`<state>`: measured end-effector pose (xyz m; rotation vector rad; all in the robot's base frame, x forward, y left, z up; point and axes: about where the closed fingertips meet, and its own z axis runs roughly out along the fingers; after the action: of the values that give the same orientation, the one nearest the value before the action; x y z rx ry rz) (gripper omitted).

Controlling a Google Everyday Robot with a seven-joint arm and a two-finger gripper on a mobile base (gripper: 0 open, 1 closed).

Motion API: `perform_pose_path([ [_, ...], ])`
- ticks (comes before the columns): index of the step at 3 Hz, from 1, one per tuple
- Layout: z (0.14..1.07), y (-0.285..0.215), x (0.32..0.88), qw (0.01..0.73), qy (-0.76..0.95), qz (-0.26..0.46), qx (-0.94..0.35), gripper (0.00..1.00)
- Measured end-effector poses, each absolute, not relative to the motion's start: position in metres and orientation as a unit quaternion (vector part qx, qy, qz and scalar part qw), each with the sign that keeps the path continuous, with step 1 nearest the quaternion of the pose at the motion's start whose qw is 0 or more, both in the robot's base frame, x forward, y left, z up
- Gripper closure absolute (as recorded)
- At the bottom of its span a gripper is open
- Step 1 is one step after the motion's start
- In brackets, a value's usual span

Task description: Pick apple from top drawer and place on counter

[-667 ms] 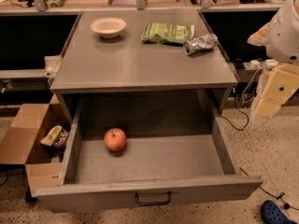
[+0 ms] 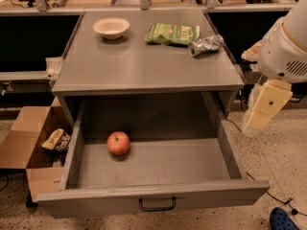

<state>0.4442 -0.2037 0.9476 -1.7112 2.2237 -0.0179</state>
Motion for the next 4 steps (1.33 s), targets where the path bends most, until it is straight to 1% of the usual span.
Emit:
perform_pose_path([
  [1, 0.903, -0.174, 0.449, 0.181, 0.775, 0.046, -0.603, 0.00],
  [2, 0.861, -0.139, 0.453, 0.213, 0.766, 0.097, -0.598, 0.00],
  [3, 0.827, -0.093, 0.466, 0.268, 0.751, 0.146, -0.586, 0.00],
  [4, 0.827, -0.093, 0.466, 0.268, 0.751, 0.146, -0.586, 0.00],
])
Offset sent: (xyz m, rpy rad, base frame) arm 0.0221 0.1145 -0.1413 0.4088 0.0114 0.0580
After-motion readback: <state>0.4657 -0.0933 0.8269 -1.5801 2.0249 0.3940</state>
